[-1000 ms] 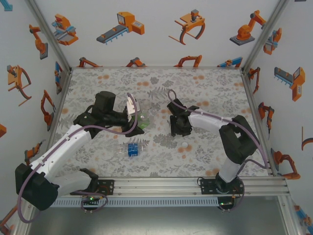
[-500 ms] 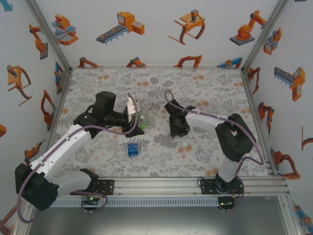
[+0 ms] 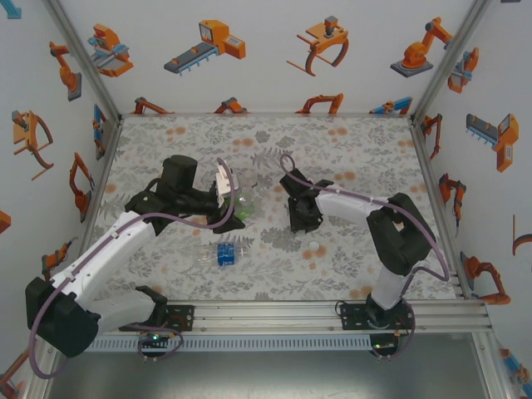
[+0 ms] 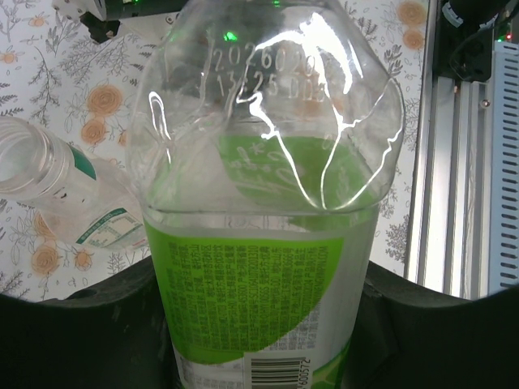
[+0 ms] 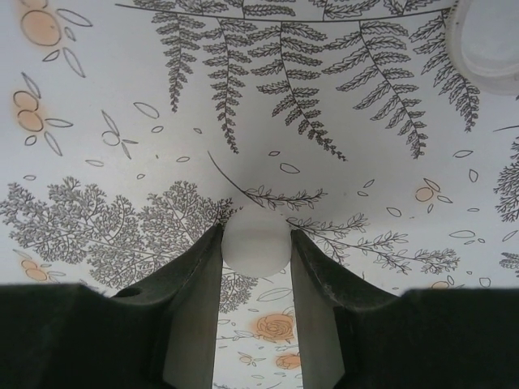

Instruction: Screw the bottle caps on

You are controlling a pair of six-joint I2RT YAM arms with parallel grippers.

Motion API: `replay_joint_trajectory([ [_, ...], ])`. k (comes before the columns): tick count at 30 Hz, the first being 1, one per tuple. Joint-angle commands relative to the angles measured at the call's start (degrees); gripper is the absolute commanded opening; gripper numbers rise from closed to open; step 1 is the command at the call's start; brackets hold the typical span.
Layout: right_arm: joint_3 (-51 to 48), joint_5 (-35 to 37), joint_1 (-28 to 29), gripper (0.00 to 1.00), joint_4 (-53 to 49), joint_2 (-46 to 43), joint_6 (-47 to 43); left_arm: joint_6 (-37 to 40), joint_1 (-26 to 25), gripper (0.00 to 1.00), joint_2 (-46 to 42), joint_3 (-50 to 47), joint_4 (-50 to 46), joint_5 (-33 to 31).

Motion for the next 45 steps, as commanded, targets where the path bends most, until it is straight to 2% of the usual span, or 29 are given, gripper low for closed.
replay_joint_trajectory([
  [1, -1.66, -2.2, 0.31, 0.22, 1.14, -6.03, -3.58, 1.71, -0.81, 0.0, 0.63, 1.86, -1.4, -0.69],
  [7, -5.19, -5.76, 0.33, 0.17, 3.67, -17.6, -11.74, 4.33, -3.81, 0.0, 1.16, 1.66, -4.22, -6.57],
  [14, -11.54, -14.25, 0.32, 0.14, 11.6, -34.96, -29.4, 5.68, -6.59, 0.0, 1.51, 1.86, -5.16, -10.92],
  [18, -14.62, -23.97, 0.32, 0.14, 16.41, -43.55, -39.84, 7.67, -8.31, 0.0, 0.52, 1.43, -5.06, -11.33],
  [20, -14.4, -27.62, 0.33, 0.14, 17.29, -46.34, -42.11, 10.99, -9.59, 0.0, -0.16, 0.69, -5.38, -11.04],
  [24, -9.66, -34.75, 0.33, 0.14, 13.72, -46.5, -44.07, 15.17, -12.14, 0.0, -2.22, -0.4, -5.39, -11.48],
  [31, -6.81, -43.46, 0.31, 0.14, 14.69, -47.41, -45.03, 13.3, -12.55, 0.0, -2.61, 0.54, -5.85, -9.89],
  [38, -4.62, -49.77, 0.35, 0.14, 13.98, -47.15, -46.66, 14.17, -12.53, 0.0, -2.99, -0.02, -5.34, -7.98],
  [45, -4.35, -52.0, 0.41, 0.14, 15.43, -46.94, -45.77, 14.0, -12.56, 0.0, -2.96, 0.08, -4.62, -7.58],
])
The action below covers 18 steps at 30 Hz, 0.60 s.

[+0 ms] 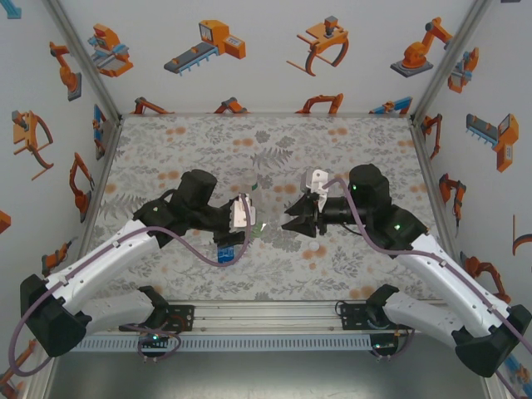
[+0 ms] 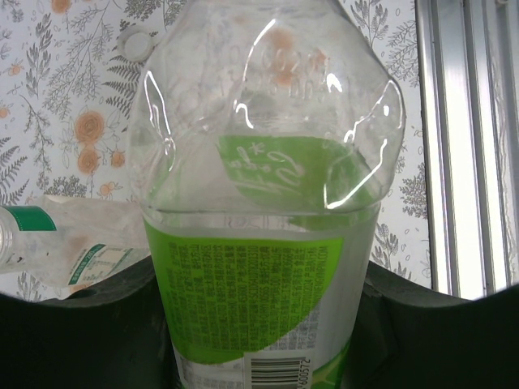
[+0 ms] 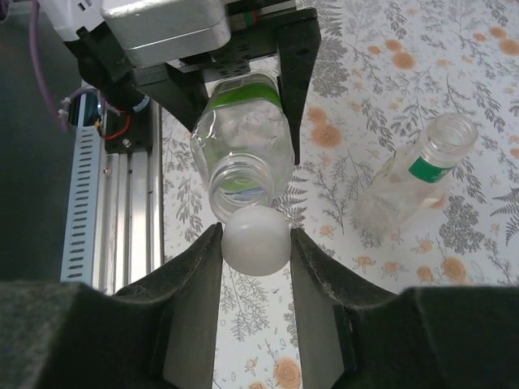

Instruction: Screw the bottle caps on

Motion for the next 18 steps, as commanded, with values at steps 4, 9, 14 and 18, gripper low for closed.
replay_joint_trajectory([
  [4, 2.24, -3.74, 0.89, 0.13, 2.47, 0.29, -0.19, 1.16, -0.28, 0.0, -0.88, 0.51, 0.34, 3.41],
  [9, 1.89, -3.36, 1.42, 0.13, 4.96, 0.58, 1.42, 1.24, -0.41, 0.0, -0.84, 0.26, 0.78, 4.87],
  [14, 2.31, -3.32, 1.84, 0.12, 6.1, 1.44, 2.06, 1.5, -0.53, 0.0, -0.51, 0.25, 0.78, 5.37],
  [18, 2.95, -3.8, 1.95, 0.11, 5.58, 2.27, 1.9, 1.83, -0.55, 0.0, -0.46, 0.32, 0.78, 5.54],
])
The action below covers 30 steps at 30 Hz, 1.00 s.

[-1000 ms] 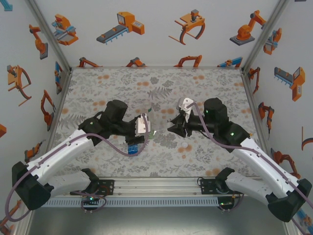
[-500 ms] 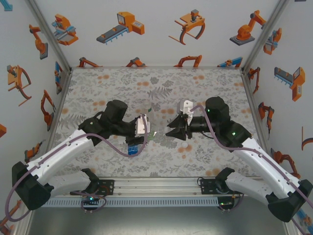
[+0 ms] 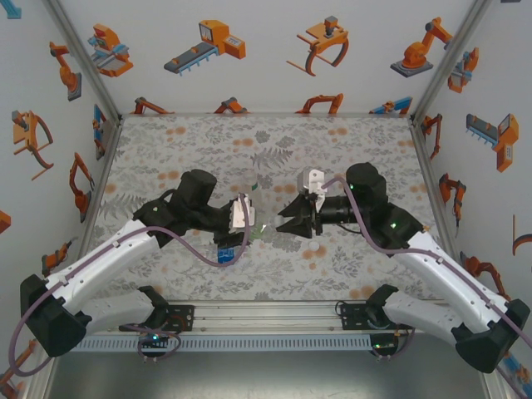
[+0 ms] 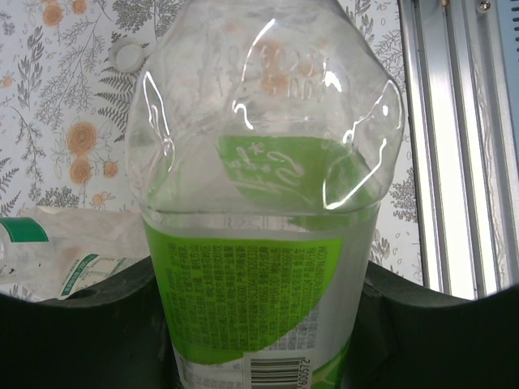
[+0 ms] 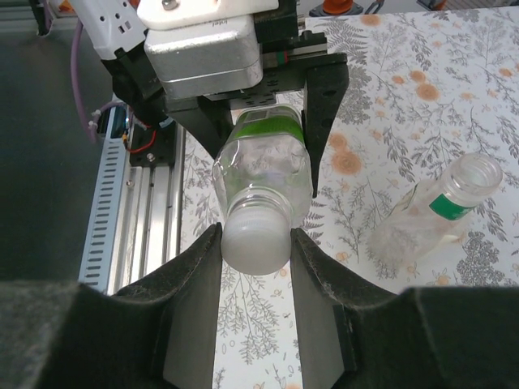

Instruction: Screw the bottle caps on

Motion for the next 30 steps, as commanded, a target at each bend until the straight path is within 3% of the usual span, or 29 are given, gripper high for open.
replay_joint_trajectory([
  [1, 2.4, -1.21, 0.33, 0.11, 1.7, 0.83, -0.08, 1.8, -0.54, 0.0, -0.52, 0.35, 0.73, 3.51],
  [13, 7.02, -1.01, 1.8, 0.09, -8.44, 3.38, -8.04, 1.37, -0.63, 0.0, 0.23, 1.4, 0.69, 4.91],
  [30, 10.65, -1.77, 4.65, 0.04, -14.49, 4.65, -21.9, 2.11, -0.67, 0.0, 4.73, 7.1, -6.58, 17.17],
])
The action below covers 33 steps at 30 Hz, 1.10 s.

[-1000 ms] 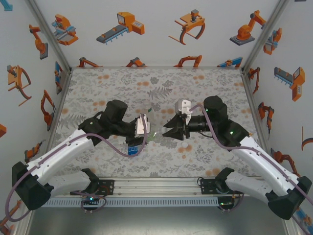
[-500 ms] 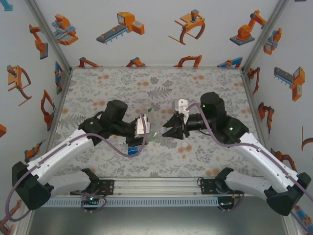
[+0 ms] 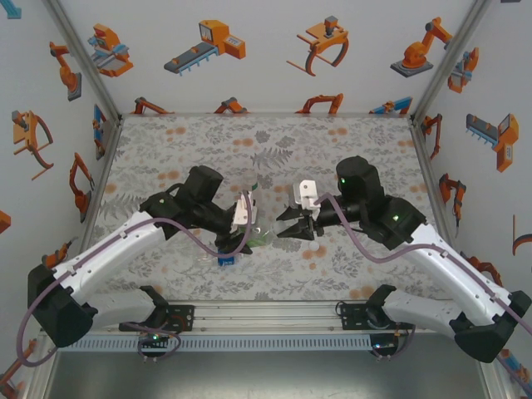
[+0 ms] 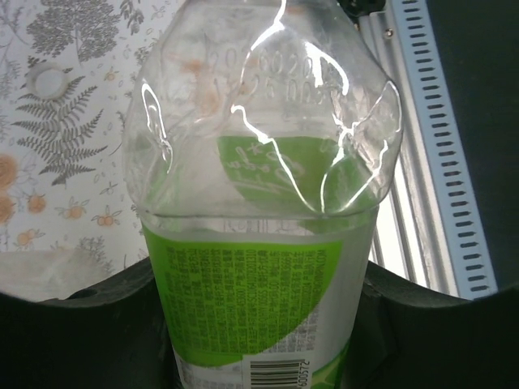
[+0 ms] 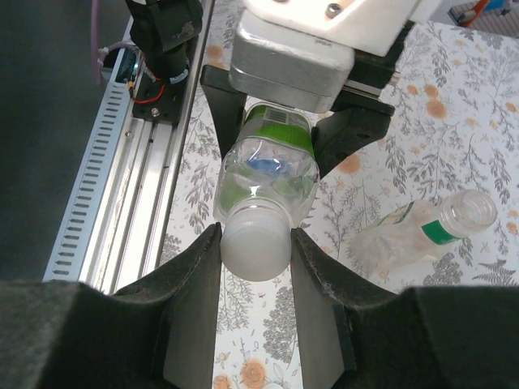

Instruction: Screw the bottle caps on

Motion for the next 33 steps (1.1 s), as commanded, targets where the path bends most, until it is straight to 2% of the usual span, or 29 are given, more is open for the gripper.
replay_joint_trajectory([
  [1, 1.28, -1.07, 0.86, 0.04, 1.2, 1.23, -3.95, 2.0, -0.77, 0.0, 0.19, 3.03, -0.02, 7.13],
  [4, 1.21, 0.13, 0.86, 0.03, 1.44, 1.45, -1.04, 1.12, -0.75, 0.0, -0.39, 2.79, 1.59, 6.33],
  [10, -3.13, 8.82, 0.78, 0.0, 10.33, 0.66, 19.95, -1.91, -0.75, 0.0, -3.44, -1.67, 10.18, 1.34],
  [14, -6.79, 18.42, 0.85, 0.0, 16.36, -0.22, 39.98, -2.22, -0.76, 0.0, -4.37, -3.35, 12.91, -2.1],
  [19, -6.21, 28.36, 0.83, 0.0, 14.12, 1.37, 67.56, -3.07, -0.75, 0.0, -3.99, -3.86, 14.46, -8.01],
  [21, -7.68, 32.86, 0.84, 0.0, 13.0, 1.9, 81.23, -3.69, -0.78, 0.0, -4.13, -4.76, 16.34, -9.56],
  [23, -10.09, 34.27, 0.81, 0.0, 13.41, 2.13, 94.38, -4.26, -0.79, 0.0, -4.31, -5.55, 18.2, -10.56],
  [26, -14.58, 32.51, 0.82, 0.0, 20.16, 2.49, 106.96, -5.24, -0.75, 0.0, -4.17, -6.28, 19.7, -11.98],
  [29, -17.67, 32.67, 0.87, 0.01, 26.07, 2.41, 110.88, -5.72, -0.78, 0.0, -4.13, -7.12, 20.78, -12.58],
  [31, -16.78, 33.06, 0.86, 0.06, 24.57, 2.4, 108.8, -5.73, -0.76, 0.0, -4.06, -7.39, 21.02, -12.45],
  [33, -14.53, 33.51, 0.81, 0.16, 20.99, 2.58, 104.1, -5.51, -0.76, 0.0, -3.93, -7.45, 20.62, -12.42],
])
